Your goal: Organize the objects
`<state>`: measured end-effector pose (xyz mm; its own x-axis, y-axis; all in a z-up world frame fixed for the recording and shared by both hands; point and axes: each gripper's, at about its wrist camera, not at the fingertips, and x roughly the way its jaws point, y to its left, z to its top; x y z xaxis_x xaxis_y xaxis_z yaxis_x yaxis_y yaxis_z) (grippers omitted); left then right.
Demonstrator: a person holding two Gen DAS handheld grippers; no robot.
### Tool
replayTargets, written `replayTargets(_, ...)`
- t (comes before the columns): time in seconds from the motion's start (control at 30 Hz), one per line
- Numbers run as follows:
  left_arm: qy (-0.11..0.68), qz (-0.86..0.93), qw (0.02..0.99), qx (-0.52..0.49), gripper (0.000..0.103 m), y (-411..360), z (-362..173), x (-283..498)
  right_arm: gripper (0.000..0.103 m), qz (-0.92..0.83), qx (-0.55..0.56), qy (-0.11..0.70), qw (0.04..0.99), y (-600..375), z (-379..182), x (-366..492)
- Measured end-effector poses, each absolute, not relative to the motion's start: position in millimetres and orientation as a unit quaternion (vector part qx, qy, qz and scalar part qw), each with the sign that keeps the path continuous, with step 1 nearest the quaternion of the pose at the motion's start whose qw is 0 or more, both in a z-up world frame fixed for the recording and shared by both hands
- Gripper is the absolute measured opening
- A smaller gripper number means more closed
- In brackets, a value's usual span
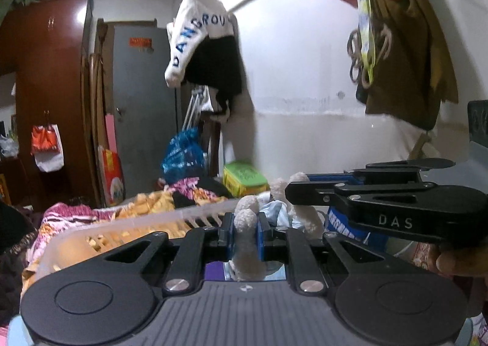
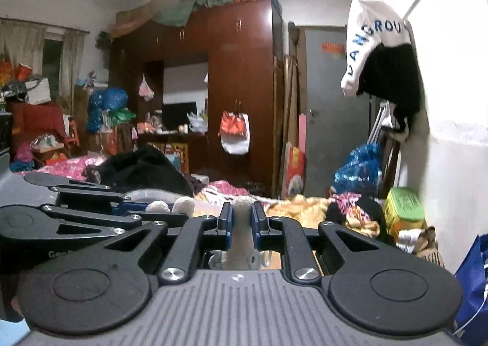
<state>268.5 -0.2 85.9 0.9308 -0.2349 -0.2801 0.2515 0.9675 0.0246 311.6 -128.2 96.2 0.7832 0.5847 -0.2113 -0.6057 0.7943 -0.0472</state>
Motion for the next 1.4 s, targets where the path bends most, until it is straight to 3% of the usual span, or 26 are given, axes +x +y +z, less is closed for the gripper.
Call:
replayTargets(0.13,0.148,-0.115,0.981,0.046,0.025,-3,77,273,0.017,0.316,-0.059,0.109,0.941,-131,92,311)
replayTargets(0.2,0.136,-0.101,0.984,0.054,0.058,-3,76,269,0.035,0.311,-0.055,0.117,0.942,-134,93,307)
replayTargets(0.3,0.109,-0.089,0.989,0.045,0.08,6,81,251,0.071,0.292,-0.043,0.102,0.95,-145,101,299)
replayTargets(0.37,0.102,-0.092,0.99,0.037,0.083,12,84,233,0.096,0.297,-0.029,0.097,0.95,-157,102,288)
replayTargets(0.4,0.098,-0.092,0.99,0.037,0.083,13,86,226,0.099,0.302,-0.021,0.093,0.949,-163,102,282)
replayTargets(0.83,0.098,-0.088,0.991,-0.035,0.084,50,7,86,0.103,0.319,0.064,0.116,0.938,-232,4,175)
replayTargets(1.0,0.107,-0.084,0.99,0.023,0.084,33,-6,80,0.103,0.309,0.03,0.12,0.943,-220,1,180)
replayTargets(1.33,0.127,-0.086,0.988,-0.017,0.084,44,-24,97,0.103,0.378,0.021,0.102,0.92,-193,4,177)
replayTargets(1.4,0.13,-0.085,0.988,-0.017,0.084,45,-25,100,0.098,0.393,-0.001,0.11,0.913,-181,7,184)
